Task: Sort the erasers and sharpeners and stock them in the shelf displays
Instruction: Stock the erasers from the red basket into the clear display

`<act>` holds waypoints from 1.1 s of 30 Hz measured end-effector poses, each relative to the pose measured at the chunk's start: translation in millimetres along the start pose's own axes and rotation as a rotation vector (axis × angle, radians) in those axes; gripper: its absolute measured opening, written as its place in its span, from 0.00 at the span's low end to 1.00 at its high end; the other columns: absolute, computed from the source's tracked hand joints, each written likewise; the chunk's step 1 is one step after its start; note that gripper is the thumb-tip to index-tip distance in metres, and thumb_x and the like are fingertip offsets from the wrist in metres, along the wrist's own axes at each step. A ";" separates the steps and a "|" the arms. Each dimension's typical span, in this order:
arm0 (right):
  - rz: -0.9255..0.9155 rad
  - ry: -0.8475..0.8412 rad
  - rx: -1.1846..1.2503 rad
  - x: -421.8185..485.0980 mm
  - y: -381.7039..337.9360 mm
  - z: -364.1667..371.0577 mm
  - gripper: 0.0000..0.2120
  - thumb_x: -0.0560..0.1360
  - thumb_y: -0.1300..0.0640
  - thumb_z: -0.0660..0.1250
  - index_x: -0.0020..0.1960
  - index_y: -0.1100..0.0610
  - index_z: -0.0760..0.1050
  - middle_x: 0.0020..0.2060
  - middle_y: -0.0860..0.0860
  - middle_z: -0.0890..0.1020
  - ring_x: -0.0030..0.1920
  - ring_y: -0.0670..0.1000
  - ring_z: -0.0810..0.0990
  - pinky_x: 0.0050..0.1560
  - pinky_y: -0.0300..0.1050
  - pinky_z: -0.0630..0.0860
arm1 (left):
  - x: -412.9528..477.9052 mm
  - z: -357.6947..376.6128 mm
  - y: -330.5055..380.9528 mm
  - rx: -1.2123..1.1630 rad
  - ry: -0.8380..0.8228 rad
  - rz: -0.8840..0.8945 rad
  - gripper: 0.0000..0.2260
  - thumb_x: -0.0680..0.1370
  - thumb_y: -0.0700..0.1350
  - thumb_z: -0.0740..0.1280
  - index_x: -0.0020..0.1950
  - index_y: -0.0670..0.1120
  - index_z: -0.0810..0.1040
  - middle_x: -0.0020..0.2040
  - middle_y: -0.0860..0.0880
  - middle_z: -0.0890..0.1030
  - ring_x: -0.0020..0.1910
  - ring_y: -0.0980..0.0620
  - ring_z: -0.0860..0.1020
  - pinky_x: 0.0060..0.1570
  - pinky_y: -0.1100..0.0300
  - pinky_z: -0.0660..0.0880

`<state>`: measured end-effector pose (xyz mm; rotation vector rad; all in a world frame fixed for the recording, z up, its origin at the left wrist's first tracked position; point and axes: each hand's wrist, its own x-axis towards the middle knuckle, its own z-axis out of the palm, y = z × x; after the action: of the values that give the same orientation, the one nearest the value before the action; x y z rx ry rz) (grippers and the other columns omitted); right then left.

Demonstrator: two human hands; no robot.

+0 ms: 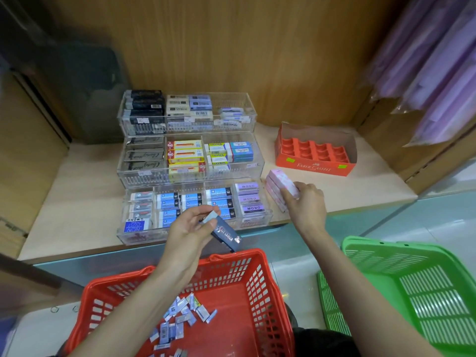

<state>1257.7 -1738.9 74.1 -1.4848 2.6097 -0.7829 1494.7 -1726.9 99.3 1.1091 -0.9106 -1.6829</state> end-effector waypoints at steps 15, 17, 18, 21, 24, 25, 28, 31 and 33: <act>-0.433 -0.573 0.443 -67.1 -84.5 -50.3 0.24 0.70 0.45 0.71 0.63 0.50 0.72 0.52 0.44 0.77 0.47 0.38 0.73 0.50 0.27 0.68 | 2.0 -4.0 26.9 -0.314 0.032 0.076 0.11 0.77 0.28 0.59 0.50 0.42 0.74 0.46 0.46 0.80 0.45 0.53 0.82 0.43 0.62 0.81; -0.510 -0.482 0.402 -70.7 -90.8 -42.1 0.22 0.71 0.51 0.72 0.63 0.55 0.73 0.52 0.48 0.77 0.46 0.37 0.71 0.49 0.25 0.67 | 1.1 -5.8 30.9 -0.327 0.028 0.096 0.11 0.76 0.28 0.59 0.50 0.42 0.74 0.43 0.48 0.82 0.41 0.56 0.83 0.41 0.63 0.80; -0.525 -0.431 0.429 -70.7 -92.7 -40.5 0.20 0.72 0.54 0.72 0.61 0.57 0.75 0.50 0.49 0.78 0.45 0.36 0.71 0.48 0.24 0.67 | -0.4 -7.3 32.9 -0.326 0.015 0.106 0.11 0.76 0.28 0.59 0.50 0.43 0.74 0.43 0.49 0.82 0.43 0.56 0.83 0.43 0.63 0.80; -0.583 -0.303 0.522 -71.7 -97.0 -38.1 0.16 0.71 0.57 0.71 0.58 0.57 0.77 0.46 0.47 0.77 0.46 0.33 0.72 0.48 0.25 0.67 | -6.3 -16.3 40.5 -0.259 -0.039 0.151 0.14 0.75 0.29 0.61 0.55 0.44 0.75 0.50 0.48 0.82 0.52 0.54 0.81 0.52 0.60 0.78; -0.634 -0.192 0.564 -75.1 -104.7 -37.6 0.15 0.71 0.57 0.70 0.58 0.56 0.77 0.46 0.46 0.77 0.48 0.37 0.73 0.49 0.26 0.67 | -10.7 -32.3 49.2 -0.040 -0.034 0.197 0.14 0.74 0.34 0.68 0.57 0.48 0.76 0.55 0.48 0.81 0.58 0.51 0.78 0.58 0.55 0.75; -0.637 -0.174 0.572 -75.5 -107.9 -37.0 0.15 0.71 0.57 0.70 0.58 0.56 0.77 0.46 0.46 0.77 0.48 0.37 0.73 0.49 0.26 0.66 | -11.7 -38.3 52.2 0.022 -0.018 0.201 0.14 0.73 0.37 0.70 0.56 0.49 0.77 0.55 0.48 0.81 0.58 0.51 0.78 0.57 0.56 0.76; -0.647 -0.180 0.560 -74.6 -119.3 -28.9 0.16 0.71 0.55 0.69 0.59 0.56 0.76 0.47 0.45 0.77 0.49 0.39 0.73 0.52 0.26 0.66 | -12.9 -55.1 63.8 0.127 0.037 0.223 0.10 0.74 0.36 0.69 0.53 0.47 0.78 0.47 0.48 0.83 0.47 0.53 0.81 0.44 0.64 0.78; -0.679 -0.187 0.541 -74.9 -140.6 -14.8 0.17 0.73 0.52 0.67 0.59 0.57 0.76 0.51 0.45 0.74 0.54 0.43 0.72 0.57 0.29 0.66 | -8.4 -72.9 77.9 0.189 0.090 0.262 0.08 0.75 0.35 0.67 0.52 0.43 0.79 0.46 0.46 0.83 0.42 0.54 0.82 0.39 0.66 0.78; -0.684 -0.177 0.542 -76.7 -151.7 -7.1 0.19 0.73 0.50 0.64 0.60 0.59 0.75 0.53 0.47 0.71 0.56 0.43 0.70 0.61 0.28 0.63 | -5.8 -79.8 81.8 0.179 0.108 0.262 0.07 0.75 0.35 0.67 0.50 0.44 0.80 0.45 0.46 0.83 0.40 0.56 0.82 0.39 0.66 0.78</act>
<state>1417.9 -1736.5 131.5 -2.1089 1.5474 -1.2010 1593.7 -1756.0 148.6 1.1320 -1.1020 -1.3370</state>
